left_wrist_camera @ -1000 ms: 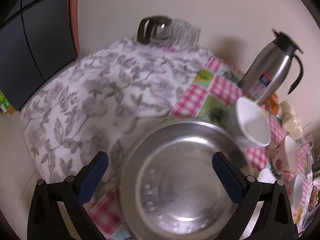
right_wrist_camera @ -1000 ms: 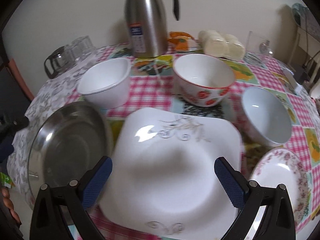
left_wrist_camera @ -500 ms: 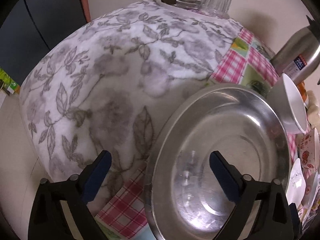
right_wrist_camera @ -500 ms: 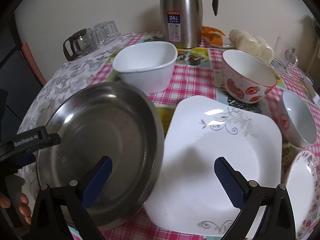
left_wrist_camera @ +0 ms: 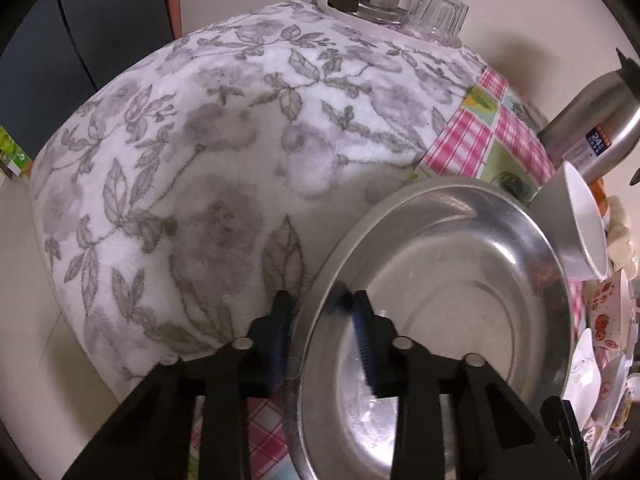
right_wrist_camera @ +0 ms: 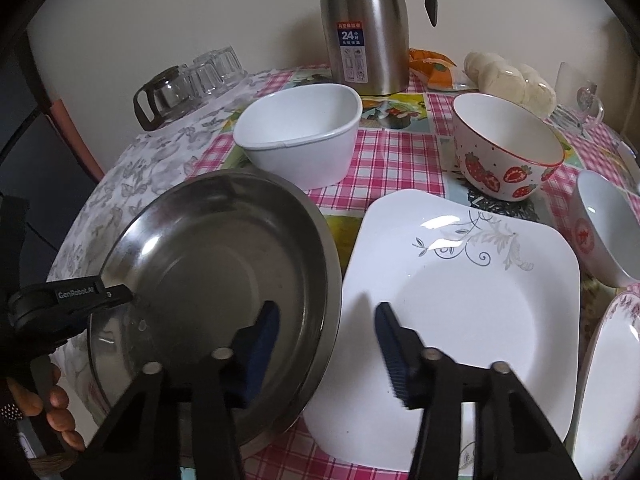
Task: Organize plates and bowls
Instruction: 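Lift the steel basin with the left tool and tilt it upright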
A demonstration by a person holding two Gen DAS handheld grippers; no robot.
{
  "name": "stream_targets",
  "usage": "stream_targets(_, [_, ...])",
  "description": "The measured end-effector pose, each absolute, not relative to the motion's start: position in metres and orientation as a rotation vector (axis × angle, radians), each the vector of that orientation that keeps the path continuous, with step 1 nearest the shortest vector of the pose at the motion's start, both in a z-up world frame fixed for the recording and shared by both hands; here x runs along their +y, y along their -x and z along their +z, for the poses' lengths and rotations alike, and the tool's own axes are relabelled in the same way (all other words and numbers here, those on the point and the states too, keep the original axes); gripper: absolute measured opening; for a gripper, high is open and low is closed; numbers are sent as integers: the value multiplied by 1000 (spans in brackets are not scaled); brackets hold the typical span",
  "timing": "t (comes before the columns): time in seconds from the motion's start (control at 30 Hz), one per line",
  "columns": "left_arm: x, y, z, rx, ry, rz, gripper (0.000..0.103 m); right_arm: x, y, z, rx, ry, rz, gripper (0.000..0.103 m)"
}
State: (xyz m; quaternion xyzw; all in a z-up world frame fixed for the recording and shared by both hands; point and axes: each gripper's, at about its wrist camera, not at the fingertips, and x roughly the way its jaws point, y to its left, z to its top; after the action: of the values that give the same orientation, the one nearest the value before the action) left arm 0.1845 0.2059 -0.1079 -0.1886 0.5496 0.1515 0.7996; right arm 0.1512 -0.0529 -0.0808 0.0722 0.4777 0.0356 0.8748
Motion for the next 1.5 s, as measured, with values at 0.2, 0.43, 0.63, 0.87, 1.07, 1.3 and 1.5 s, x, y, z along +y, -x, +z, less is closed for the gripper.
stream_targets(0.2, [212,-179,-104,1179,422,349,29,-49,-150,-77,982,-139,90,37])
stream_targets(0.43, [228,-173,-104,1167,466,413,29,-36,-148,-76,971,-103,128,36])
stream_targets(0.63, [237,-170,-105,1158,500,442,29,-28,-147,-75,968,-90,161,34])
stream_targets(0.87, [238,-169,-106,1156,508,444,31,-21,-149,-88,1001,-99,188,30])
stream_targets(1.07, [238,-171,-108,1147,512,445,34,-16,-150,-96,1004,-111,207,19])
stream_targets(1.3, [238,-176,-107,1136,524,445,33,-13,-150,-95,1005,-92,198,19])
stream_targets(1.5, [240,-173,-101,1118,538,433,33,-9,-149,-87,1000,-64,188,19])
